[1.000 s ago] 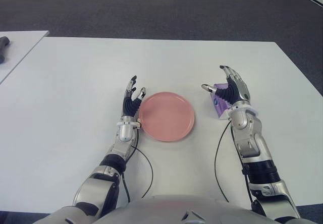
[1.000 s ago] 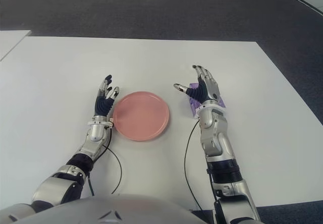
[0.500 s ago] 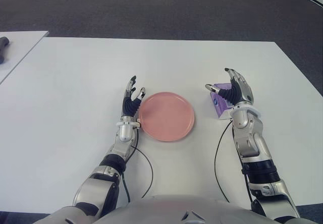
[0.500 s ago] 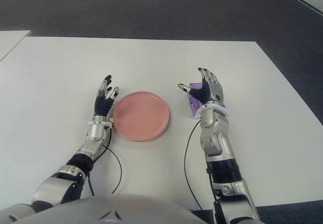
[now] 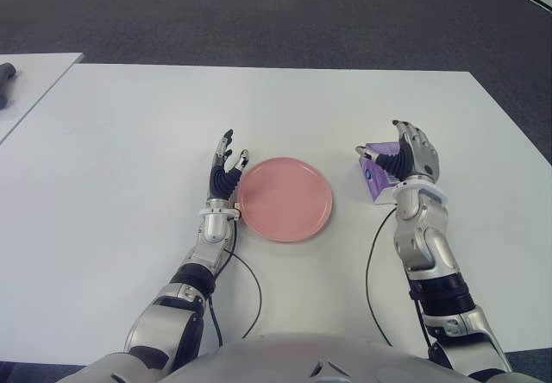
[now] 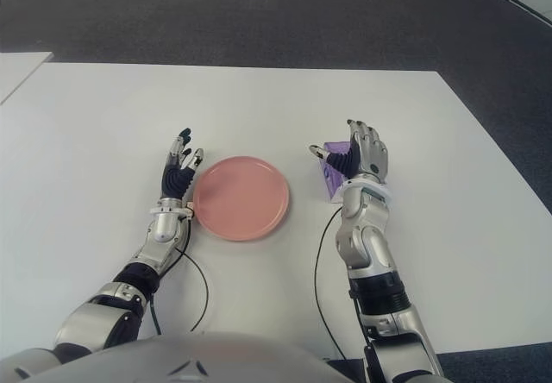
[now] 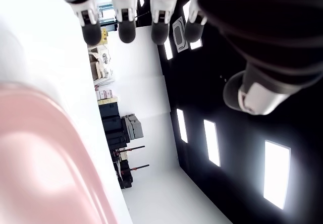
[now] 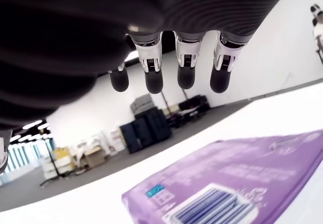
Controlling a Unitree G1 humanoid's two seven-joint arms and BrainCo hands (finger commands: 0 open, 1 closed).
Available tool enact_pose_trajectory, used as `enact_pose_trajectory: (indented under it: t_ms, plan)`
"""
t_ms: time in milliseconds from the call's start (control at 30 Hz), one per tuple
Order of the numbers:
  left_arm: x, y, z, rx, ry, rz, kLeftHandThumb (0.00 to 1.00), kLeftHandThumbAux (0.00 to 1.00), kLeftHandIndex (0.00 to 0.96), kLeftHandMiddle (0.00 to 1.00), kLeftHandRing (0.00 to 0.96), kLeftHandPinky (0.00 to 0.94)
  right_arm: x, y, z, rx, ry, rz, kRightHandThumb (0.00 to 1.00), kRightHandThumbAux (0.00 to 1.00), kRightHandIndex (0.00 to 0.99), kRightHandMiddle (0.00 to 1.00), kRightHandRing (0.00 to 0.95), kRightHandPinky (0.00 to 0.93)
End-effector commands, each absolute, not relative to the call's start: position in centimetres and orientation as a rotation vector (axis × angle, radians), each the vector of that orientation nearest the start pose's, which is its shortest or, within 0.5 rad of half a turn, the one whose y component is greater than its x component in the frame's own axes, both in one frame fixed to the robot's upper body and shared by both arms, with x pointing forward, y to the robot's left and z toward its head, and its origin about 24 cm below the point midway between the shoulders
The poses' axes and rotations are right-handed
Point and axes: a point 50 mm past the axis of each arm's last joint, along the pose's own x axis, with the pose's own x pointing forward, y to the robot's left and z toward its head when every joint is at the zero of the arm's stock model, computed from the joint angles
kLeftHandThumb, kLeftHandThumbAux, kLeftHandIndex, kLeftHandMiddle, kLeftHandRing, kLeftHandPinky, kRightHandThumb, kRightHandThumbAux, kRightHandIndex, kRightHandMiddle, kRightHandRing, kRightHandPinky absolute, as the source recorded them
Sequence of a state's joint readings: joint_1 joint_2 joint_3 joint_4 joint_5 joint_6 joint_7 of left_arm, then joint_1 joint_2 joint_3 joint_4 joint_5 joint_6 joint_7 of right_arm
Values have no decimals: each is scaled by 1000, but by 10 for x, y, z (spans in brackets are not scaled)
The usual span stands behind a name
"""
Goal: Put the tissue paper into the plate.
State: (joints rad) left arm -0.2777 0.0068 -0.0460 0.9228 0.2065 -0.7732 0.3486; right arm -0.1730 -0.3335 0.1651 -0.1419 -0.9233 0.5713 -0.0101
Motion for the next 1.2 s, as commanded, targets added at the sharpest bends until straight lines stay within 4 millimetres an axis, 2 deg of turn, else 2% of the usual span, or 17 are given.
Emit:
enact_pose_trajectory:
  t_ms: [33,533,1200]
  plan:
    - [239,134,-50,180,-9,100,0,461,0,0,0,0,271,-197,96,-1219,139,-289,69,373,0,0,0,0]
    - [239,132,-49,163,-12,88,6,448,0,0,0,0,260,-192,92,-1257,188,-184,72,404,0,0,0,0]
    - [238,133,-48,150,-25,90,0,457,0,0,0,0,256,-190,86,-1276,202,-165,59,420,0,0,0,0]
